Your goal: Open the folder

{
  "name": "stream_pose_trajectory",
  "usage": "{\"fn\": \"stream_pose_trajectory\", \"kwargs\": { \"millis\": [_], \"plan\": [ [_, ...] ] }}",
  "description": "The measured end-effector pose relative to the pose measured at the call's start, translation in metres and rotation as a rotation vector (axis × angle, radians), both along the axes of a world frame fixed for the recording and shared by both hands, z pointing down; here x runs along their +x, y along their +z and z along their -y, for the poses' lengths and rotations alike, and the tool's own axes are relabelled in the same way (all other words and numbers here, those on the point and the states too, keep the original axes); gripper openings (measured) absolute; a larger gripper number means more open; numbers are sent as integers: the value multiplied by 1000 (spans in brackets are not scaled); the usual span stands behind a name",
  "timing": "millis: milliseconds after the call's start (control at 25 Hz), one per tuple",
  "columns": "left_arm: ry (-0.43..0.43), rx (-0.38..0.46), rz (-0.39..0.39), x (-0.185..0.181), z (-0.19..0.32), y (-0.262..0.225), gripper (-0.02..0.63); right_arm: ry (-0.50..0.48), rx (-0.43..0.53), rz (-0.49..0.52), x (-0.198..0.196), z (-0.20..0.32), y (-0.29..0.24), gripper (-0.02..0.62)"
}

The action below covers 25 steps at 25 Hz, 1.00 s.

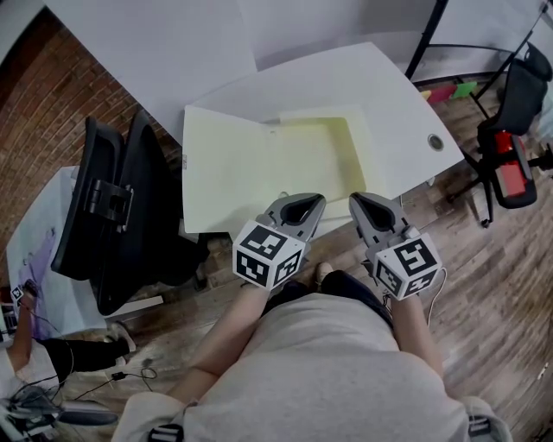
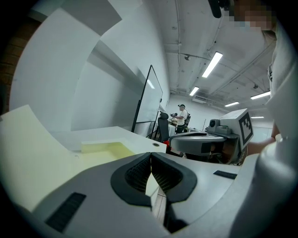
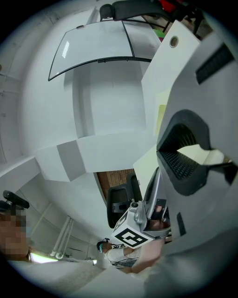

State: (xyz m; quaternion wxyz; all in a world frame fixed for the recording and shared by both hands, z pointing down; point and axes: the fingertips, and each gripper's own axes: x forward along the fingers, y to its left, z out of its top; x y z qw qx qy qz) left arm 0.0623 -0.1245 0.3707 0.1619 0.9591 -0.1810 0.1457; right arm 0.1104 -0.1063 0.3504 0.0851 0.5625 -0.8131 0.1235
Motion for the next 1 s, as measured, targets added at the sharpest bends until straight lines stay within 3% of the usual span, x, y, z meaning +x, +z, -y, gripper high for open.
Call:
{"fn": "stream_pose_trajectory", "kwargs": {
  "millis": [1000],
  "plan": [
    [-9,-44,-13,0,5,7,20,-22,-40,-20,-3,5,14,21]
  ]
}}
